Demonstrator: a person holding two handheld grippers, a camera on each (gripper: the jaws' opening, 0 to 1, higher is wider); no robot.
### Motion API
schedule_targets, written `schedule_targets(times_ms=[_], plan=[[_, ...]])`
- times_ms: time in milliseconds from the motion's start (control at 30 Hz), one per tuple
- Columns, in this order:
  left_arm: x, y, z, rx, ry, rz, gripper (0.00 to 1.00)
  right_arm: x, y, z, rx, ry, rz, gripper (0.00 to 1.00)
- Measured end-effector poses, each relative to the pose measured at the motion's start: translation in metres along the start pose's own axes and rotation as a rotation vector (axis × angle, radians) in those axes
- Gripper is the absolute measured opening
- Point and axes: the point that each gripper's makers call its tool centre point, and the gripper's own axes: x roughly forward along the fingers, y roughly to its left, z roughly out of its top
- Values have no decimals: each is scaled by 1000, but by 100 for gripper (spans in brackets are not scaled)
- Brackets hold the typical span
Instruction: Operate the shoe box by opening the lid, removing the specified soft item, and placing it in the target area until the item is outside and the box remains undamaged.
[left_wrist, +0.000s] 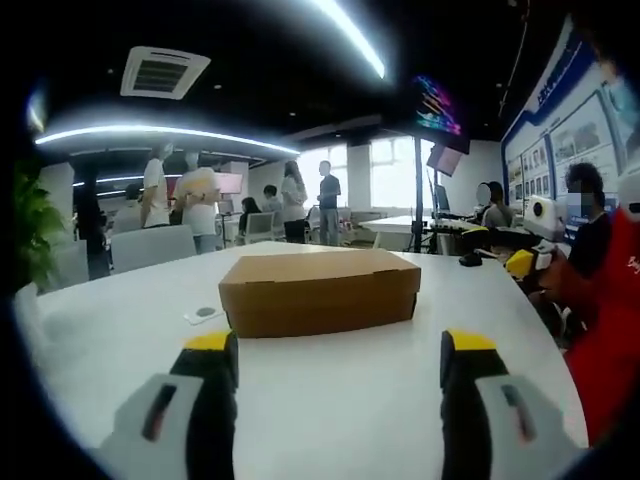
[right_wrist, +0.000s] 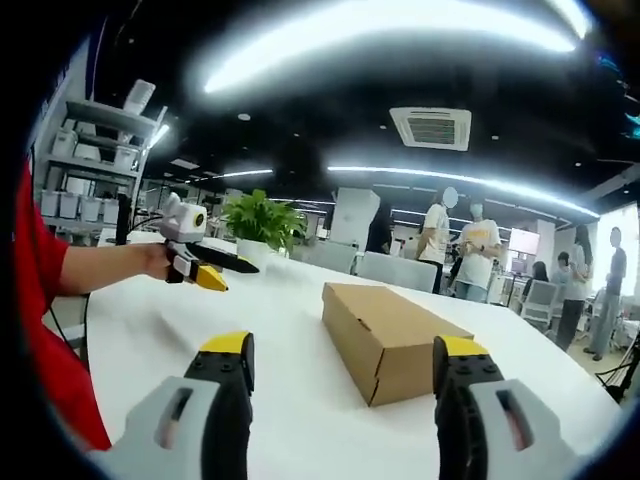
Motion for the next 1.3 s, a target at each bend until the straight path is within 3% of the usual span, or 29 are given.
schedule_targets(times_ms=[233,433,767,1300], plan=[[6,5,3,10,9,-1,85,0,-1,-4,-10,21,-11,73],[14,-4,5,15,13,-7,86,-1,-1,-6,-28,30,-15,72],[16,-3,8,9,1,-3,86,2,2,-2,58,-15,7,75],[19,8,16,26,-17,7,86,1,3,0,55,-9,-1,77]])
